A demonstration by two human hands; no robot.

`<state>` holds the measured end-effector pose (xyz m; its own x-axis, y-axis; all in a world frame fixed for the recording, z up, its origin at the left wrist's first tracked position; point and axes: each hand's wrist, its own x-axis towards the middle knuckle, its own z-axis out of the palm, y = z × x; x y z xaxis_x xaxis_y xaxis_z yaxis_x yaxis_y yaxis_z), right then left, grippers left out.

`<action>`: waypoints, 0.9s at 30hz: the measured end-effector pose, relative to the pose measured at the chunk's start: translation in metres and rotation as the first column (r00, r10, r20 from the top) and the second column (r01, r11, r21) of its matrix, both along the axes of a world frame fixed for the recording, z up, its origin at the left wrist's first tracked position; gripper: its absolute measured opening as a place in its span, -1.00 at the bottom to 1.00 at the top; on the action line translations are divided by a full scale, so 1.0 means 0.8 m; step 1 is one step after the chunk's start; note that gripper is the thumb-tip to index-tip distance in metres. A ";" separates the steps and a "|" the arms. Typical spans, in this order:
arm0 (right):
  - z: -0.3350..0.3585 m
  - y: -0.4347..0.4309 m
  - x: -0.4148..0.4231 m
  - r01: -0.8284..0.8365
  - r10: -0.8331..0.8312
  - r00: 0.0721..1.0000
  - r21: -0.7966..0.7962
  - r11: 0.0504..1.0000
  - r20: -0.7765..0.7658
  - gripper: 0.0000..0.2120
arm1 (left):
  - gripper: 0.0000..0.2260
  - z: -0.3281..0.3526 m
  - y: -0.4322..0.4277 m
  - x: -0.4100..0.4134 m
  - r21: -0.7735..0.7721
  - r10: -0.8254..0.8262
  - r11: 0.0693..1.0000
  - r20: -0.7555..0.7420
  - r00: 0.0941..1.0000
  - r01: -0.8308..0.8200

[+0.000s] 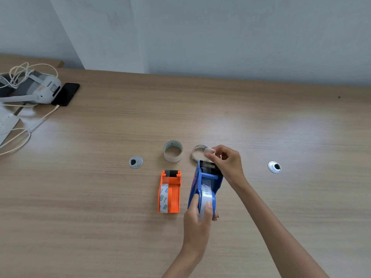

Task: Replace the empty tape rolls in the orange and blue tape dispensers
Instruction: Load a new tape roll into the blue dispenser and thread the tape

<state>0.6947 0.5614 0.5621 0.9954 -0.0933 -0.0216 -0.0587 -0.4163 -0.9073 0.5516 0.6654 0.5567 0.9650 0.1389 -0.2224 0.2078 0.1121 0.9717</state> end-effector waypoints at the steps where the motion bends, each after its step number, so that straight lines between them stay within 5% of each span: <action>1: 0.002 -0.003 0.005 -0.055 0.055 0.998 0.029 0.998 -0.015 -0.88 | -0.62 0.000 0.001 0.001 0.001 0.001 1.000 0.004 1.000 -0.001; 7: 0.024 -0.020 0.040 -0.302 0.384 0.904 0.354 0.885 -0.189 -0.79 | -0.65 0.010 -0.002 0.005 -0.039 -0.030 0.999 0.012 0.999 0.030; 16: 0.041 -0.041 0.077 -0.324 0.661 0.592 0.614 0.720 -0.461 -0.73 | -0.61 0.025 -0.003 -0.004 -0.092 -0.061 0.994 0.032 0.998 0.064; 22: 0.039 -0.042 0.070 -0.390 0.658 0.572 0.543 0.744 -0.490 -0.88 | -0.58 0.035 -0.003 -0.011 -0.118 -0.063 0.991 0.041 0.997 0.067; 27: 0.020 -0.039 0.050 -0.252 0.640 0.617 0.655 0.712 -0.458 -0.94 | -0.60 0.038 -0.002 -0.011 -0.135 -0.056 0.989 0.047 0.997 0.061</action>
